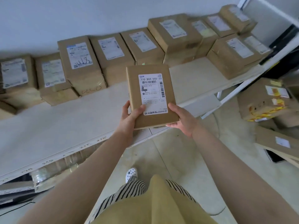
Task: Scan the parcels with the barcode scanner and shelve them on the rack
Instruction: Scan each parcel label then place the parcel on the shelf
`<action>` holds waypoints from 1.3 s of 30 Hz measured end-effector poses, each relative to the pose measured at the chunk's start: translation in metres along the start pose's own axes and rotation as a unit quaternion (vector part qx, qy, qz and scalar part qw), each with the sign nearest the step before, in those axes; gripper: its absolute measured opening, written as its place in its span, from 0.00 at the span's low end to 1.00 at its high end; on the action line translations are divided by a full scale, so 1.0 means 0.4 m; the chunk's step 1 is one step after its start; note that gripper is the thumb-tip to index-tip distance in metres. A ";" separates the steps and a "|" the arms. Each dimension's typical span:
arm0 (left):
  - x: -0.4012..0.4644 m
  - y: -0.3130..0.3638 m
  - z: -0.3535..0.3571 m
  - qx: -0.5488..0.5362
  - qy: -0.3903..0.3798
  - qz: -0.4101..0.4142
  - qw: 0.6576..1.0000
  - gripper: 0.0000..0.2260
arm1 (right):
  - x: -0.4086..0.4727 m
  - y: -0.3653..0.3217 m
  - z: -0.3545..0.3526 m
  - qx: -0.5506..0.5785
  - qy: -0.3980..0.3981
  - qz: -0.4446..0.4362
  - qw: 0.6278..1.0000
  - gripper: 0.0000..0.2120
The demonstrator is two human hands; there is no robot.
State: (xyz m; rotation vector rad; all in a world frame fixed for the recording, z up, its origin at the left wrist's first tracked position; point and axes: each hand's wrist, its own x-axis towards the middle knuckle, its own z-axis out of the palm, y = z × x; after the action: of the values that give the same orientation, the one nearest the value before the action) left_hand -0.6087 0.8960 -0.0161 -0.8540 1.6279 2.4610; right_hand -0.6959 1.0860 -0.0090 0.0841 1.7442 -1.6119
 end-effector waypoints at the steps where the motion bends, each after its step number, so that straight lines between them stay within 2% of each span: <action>1: 0.021 0.008 0.022 0.007 -0.009 -0.003 1.000 0.47 | 0.009 -0.011 -0.022 0.009 0.009 0.000 1.000 0.29; 5: 0.095 0.026 0.118 0.025 -0.041 -0.019 0.999 0.50 | 0.032 -0.030 -0.129 0.038 0.029 0.002 0.999 0.27; 8: 0.152 0.017 0.208 0.024 -0.046 -0.028 0.998 0.45 | 0.062 -0.042 -0.232 0.039 0.037 0.000 0.999 0.25; 15: 0.289 -0.043 0.483 0.000 0.009 -0.020 1.000 0.45 | 0.150 -0.100 -0.524 0.013 0.017 0.011 1.000 0.35; 16: 0.301 -0.059 0.526 -0.016 0.023 -0.017 0.999 0.42 | 0.161 -0.109 -0.567 0.004 0.010 0.017 1.000 0.34; 18: 0.319 -0.083 0.609 -0.043 0.045 -0.016 0.998 0.36 | 0.177 -0.130 -0.643 -0.002 0.000 0.029 1.000 0.25; 21: 0.334 -0.099 0.701 -0.070 0.066 -0.013 0.995 0.33 | 0.184 -0.159 -0.727 0.001 -0.011 0.050 0.999 0.15; 26: 0.345 -0.091 0.774 -0.092 0.108 -0.001 0.990 0.28 | 0.205 -0.209 -0.790 -0.026 -0.051 0.050 0.997 0.16; 29: 0.368 -0.079 0.779 -0.100 0.128 -0.008 0.987 0.28 | 0.223 -0.222 -0.782 -0.002 -0.054 0.060 0.997 0.17; 32: 0.401 -0.071 0.798 -0.108 0.140 -0.021 0.984 0.27 | 0.239 -0.230 -0.779 0.028 -0.018 0.079 0.996 0.16; 34: 0.425 -0.068 0.817 -0.112 0.139 -0.035 0.983 0.26 | 0.245 -0.235 -0.783 0.049 0.037 0.086 0.994 0.15; 39: 0.487 -0.067 0.885 -0.128 0.137 -0.057 0.981 0.23 | 0.260 -0.229 -0.781 0.156 0.185 0.092 0.966 0.36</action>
State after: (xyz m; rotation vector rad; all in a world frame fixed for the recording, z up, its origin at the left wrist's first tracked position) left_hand -0.9080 1.1683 -0.0313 -1.3330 1.2982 2.5999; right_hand -0.9640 1.2981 -0.0119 0.7184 1.6721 -1.7999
